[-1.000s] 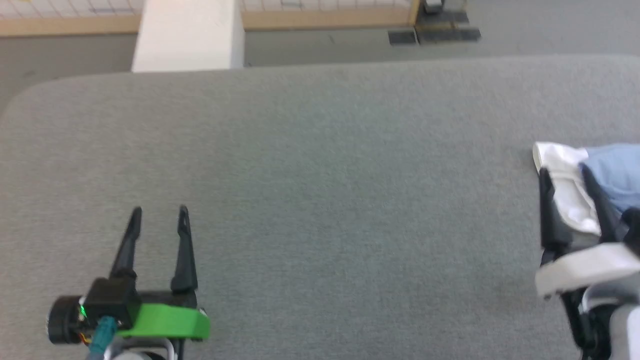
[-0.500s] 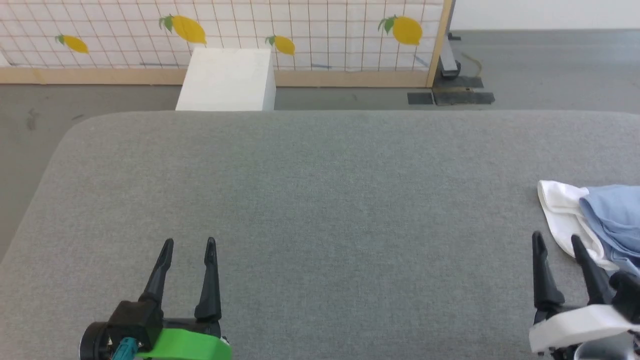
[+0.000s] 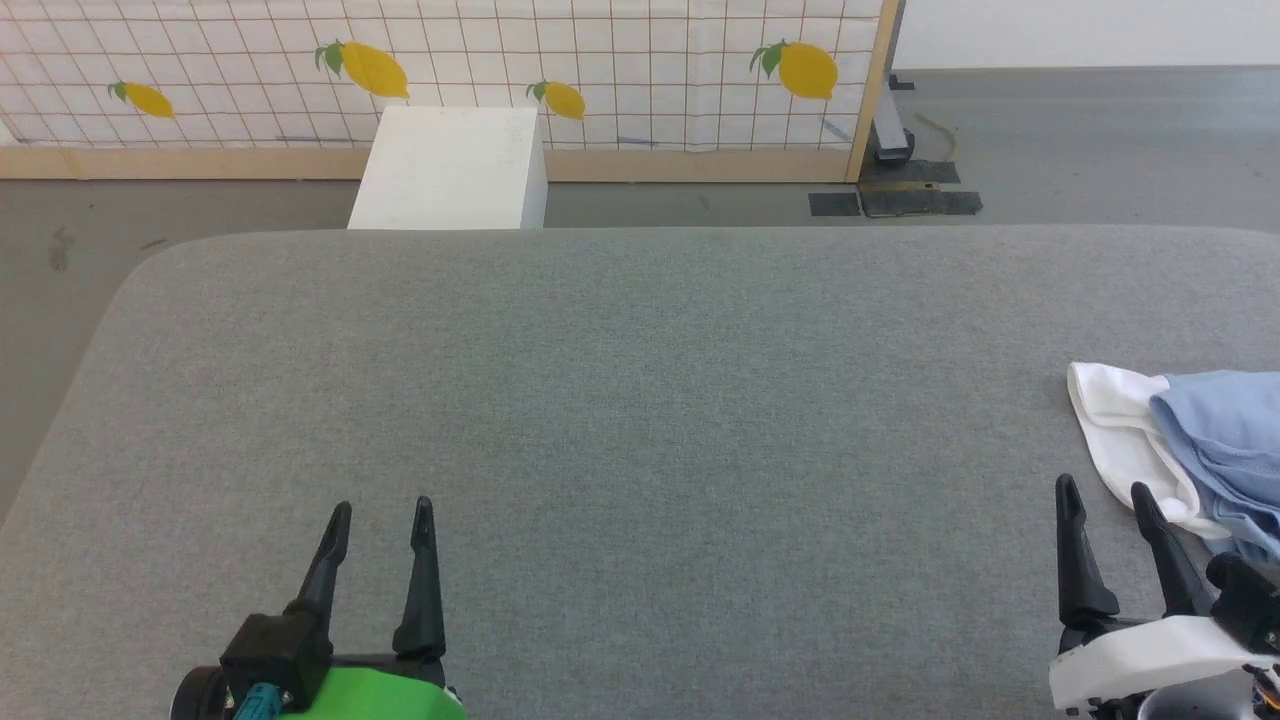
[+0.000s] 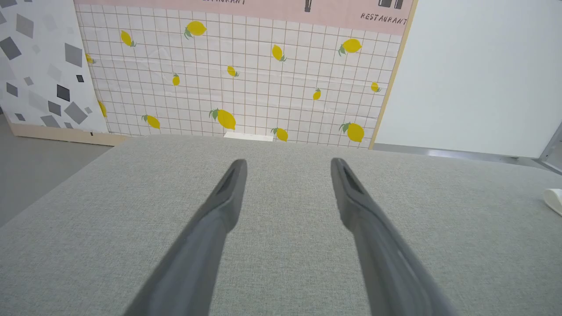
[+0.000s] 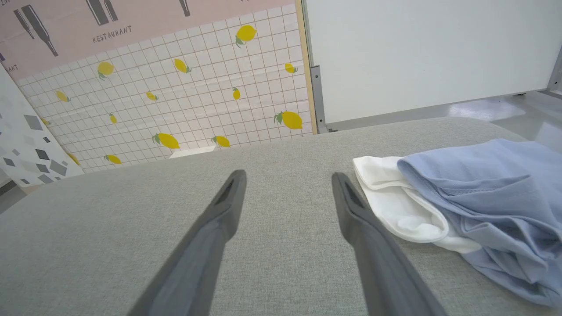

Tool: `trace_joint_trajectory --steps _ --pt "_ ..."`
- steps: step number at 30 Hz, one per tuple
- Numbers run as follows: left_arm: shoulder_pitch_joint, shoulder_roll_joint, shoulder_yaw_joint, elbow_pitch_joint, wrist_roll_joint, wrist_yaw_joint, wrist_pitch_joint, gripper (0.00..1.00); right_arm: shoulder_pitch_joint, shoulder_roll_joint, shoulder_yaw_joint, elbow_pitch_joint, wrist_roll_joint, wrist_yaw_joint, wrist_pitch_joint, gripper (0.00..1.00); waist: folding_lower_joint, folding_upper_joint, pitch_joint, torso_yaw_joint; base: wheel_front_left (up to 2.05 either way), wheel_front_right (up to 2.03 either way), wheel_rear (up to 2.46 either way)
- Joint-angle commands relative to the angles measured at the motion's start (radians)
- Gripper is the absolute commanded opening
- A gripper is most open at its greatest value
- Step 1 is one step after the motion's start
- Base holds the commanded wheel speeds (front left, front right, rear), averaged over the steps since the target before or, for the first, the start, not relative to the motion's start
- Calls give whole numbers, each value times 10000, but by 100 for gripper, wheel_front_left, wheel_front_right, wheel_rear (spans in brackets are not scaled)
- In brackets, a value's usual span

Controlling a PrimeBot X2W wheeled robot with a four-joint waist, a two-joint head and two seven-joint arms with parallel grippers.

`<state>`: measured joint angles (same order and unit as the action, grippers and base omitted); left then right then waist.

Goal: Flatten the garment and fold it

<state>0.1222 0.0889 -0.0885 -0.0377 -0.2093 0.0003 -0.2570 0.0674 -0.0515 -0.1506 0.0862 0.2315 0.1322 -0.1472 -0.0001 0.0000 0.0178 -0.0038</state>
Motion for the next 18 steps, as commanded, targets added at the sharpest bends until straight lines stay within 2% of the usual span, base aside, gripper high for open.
trace_joint_trajectory --steps 1,2,3,18 --pt "83 -67 42 66 67 -57 -47 100 -159 12 27 12 -5 -15 -55 100 1 0 33 -12 0 0 0" --pt "72 -83 65 90 63 -49 -47 100 -163 12 31 16 -4 -15 -63 100 1 0 46 -17 0 0 0" --pt "-3 -31 49 73 -2 0 6 0 -48 0 11 -5 -2 0 3 0 1 0 41 -14 0 0 0" --pt "-103 -58 113 94 167 2 213 0 -95 -1 117 -74 -189 -1 136 0 1 0 23 -11 0 0 0"
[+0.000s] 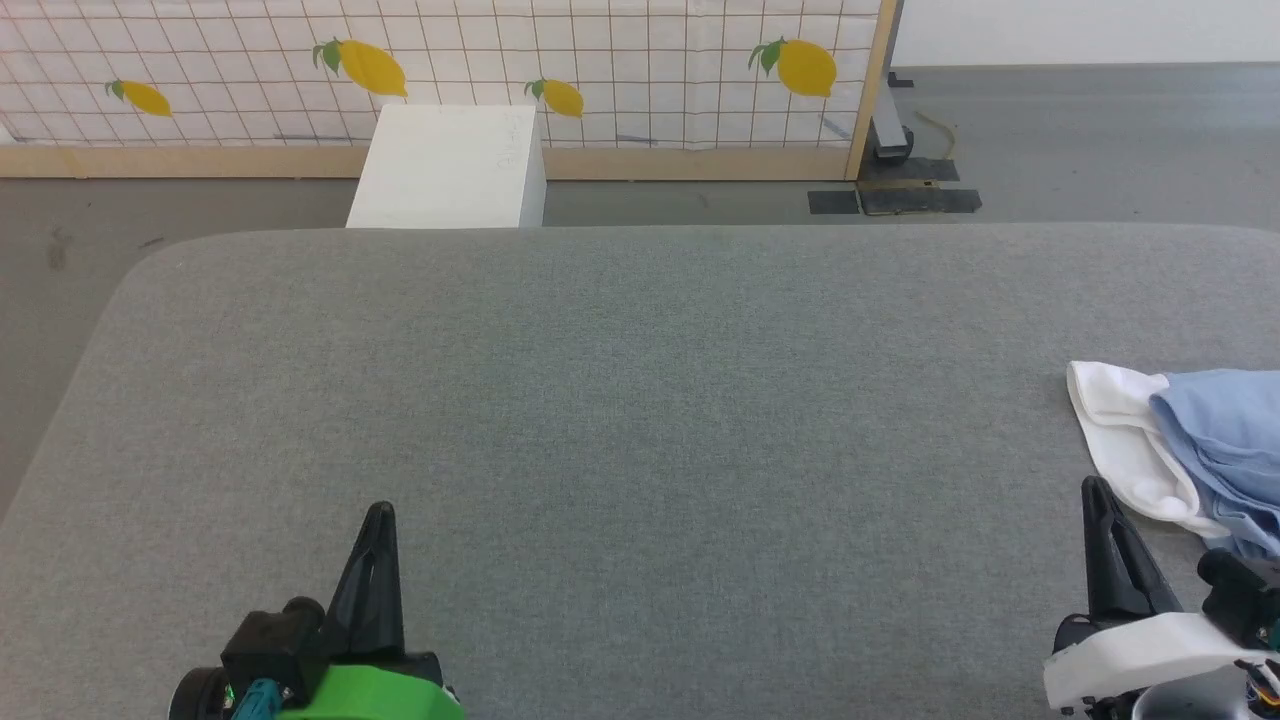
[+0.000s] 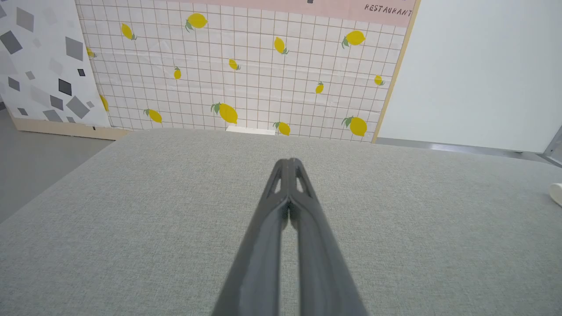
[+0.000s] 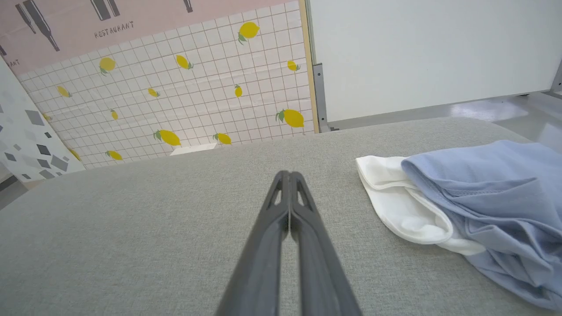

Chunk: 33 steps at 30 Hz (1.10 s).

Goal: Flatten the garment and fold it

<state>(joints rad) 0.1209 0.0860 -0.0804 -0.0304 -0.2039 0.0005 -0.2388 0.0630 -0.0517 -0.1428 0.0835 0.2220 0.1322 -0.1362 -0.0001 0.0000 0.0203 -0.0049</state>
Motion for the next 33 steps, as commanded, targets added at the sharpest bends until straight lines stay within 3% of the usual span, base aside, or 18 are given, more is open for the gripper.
trace_joint_trajectory --steps 1,33 --pt "-100 -32 39 24 132 0 53 0 -57 1 52 -54 -113 -1 39 0 1 0 -3 1 0 0 0" --pt "-418 -125 258 104 678 -2 722 0 -221 5 446 -278 -716 -5 418 0 1 0 -60 15 0 0 0"
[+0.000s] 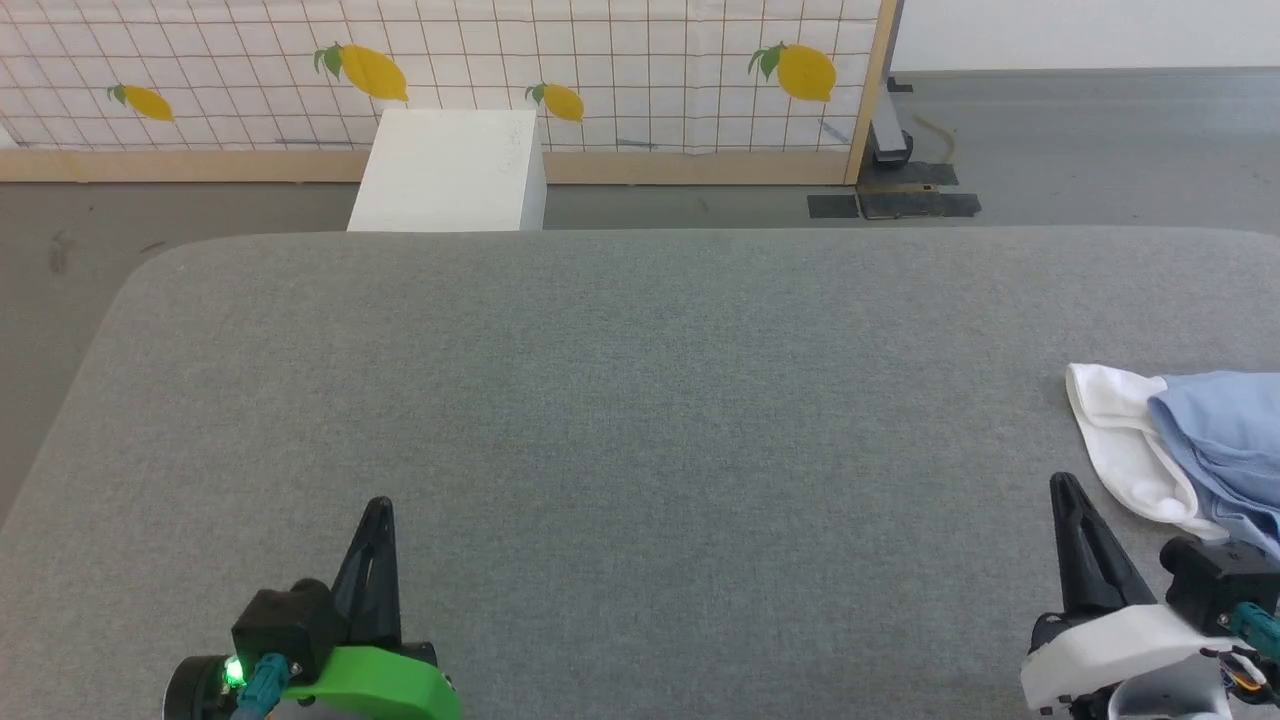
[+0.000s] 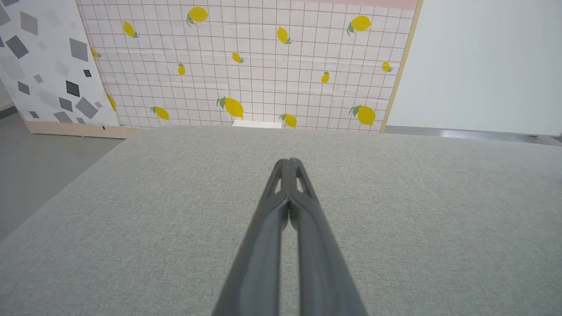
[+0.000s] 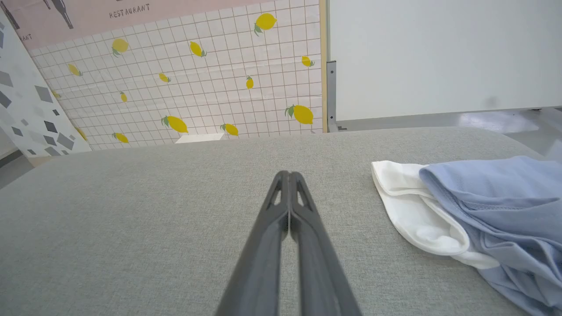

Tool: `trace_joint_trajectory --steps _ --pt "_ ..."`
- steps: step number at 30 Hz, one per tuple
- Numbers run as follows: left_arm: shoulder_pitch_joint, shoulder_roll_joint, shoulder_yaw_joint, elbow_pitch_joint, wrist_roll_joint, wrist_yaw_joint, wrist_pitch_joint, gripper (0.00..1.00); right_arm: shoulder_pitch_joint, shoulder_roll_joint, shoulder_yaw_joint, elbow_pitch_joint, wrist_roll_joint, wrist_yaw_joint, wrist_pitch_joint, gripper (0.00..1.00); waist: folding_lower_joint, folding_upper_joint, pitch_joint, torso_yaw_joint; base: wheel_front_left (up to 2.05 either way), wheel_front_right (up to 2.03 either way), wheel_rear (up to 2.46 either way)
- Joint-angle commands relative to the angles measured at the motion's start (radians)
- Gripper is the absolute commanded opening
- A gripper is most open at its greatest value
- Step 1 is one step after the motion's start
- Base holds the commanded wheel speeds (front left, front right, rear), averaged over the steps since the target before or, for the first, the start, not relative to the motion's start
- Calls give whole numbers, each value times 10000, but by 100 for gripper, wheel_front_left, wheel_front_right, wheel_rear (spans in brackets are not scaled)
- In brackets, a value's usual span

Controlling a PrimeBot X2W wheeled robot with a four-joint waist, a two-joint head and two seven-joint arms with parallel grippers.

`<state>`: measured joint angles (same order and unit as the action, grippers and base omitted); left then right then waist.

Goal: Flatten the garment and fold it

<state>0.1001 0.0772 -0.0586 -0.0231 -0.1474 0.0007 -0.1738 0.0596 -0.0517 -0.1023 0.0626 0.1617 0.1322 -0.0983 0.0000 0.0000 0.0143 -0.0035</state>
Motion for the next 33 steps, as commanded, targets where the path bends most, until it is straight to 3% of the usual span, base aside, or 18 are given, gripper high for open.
trace_joint_trajectory --steps 1,33 --pt "-219 -40 46 33 127 -4 90 0 -191 5 52 -75 -130 -5 49 0 0 0 -3 1 0 0 0" --pt "-525 -130 257 111 654 -5 735 0 -350 9 432 -291 -713 -9 414 0 0 0 -58 14 0 0 0"
